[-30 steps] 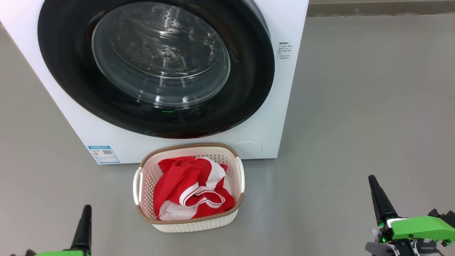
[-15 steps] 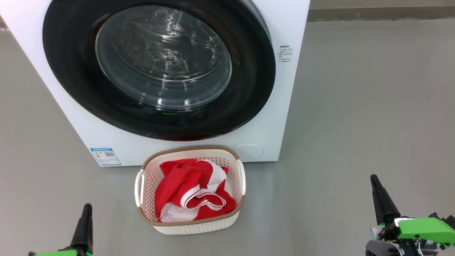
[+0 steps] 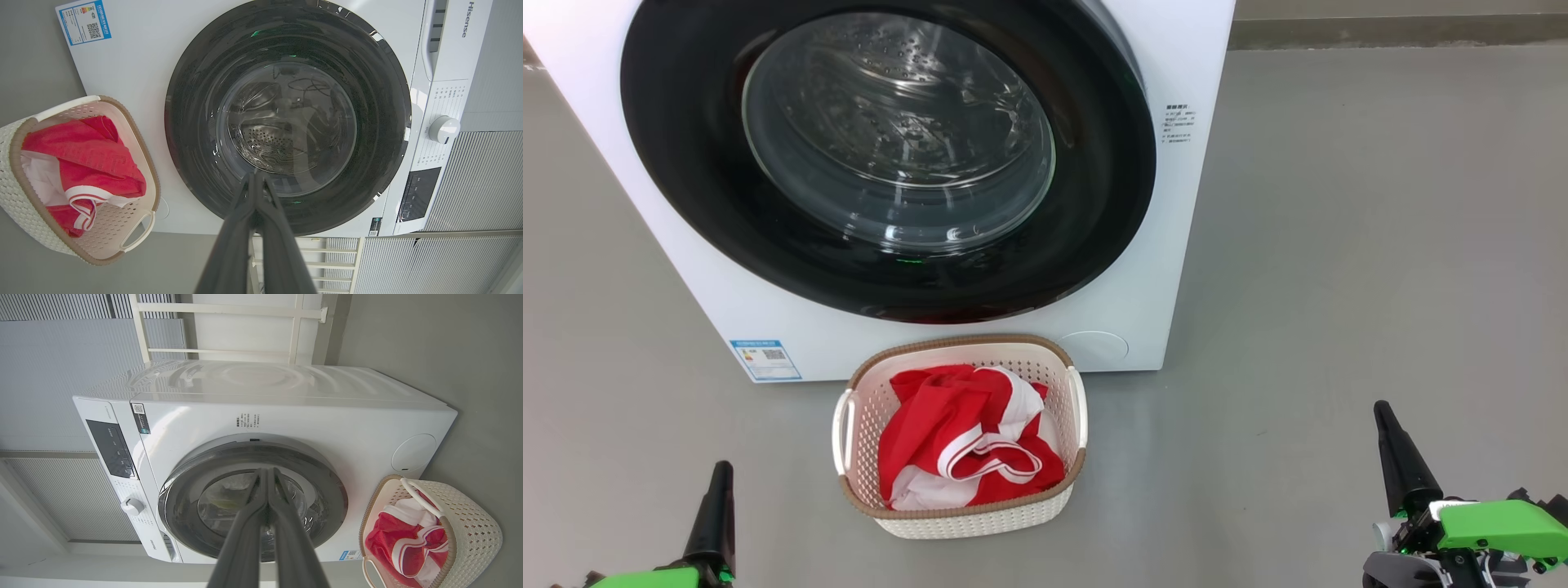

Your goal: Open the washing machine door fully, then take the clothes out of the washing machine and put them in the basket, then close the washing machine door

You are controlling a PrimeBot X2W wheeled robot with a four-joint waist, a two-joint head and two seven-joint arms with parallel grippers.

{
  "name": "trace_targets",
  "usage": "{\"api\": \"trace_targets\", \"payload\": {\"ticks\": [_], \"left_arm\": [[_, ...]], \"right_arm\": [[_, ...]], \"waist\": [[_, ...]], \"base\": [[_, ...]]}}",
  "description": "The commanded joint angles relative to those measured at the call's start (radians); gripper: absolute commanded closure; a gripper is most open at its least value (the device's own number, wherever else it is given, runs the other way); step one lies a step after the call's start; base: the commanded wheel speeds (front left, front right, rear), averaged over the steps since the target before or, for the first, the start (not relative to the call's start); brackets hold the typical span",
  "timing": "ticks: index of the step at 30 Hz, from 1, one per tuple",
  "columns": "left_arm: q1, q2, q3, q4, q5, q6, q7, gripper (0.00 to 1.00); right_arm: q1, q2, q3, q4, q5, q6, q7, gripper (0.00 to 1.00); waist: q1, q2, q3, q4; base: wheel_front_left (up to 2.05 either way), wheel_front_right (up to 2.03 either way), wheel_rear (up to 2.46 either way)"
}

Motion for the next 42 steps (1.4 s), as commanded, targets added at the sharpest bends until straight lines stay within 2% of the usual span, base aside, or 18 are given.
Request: {"api": "trace_targets", "payload": {"ticks": [1, 42], "left_arm": [[-0.038, 0.012, 0.035, -0.026, -0.002, -0.003, 0.008, 1.00], [-0.039, 0.009, 0.041, -0.026, 0.002, -0.003, 0.012, 1.00]], "right_arm": [[-0.005, 0.000, 0.017, -0.031, 0.007, -0.001, 0.005, 1.00], [-0.005, 0.005, 0.010, -0.030, 0.001, -0.001, 0.011, 1.00]], "waist": [[0.0000, 0.0000, 0.000, 0.000], [0.0000, 0.0000, 0.000, 0.000]], "base": [[0.00, 0.00, 0.00], [0.00, 0.00, 0.00]]}}
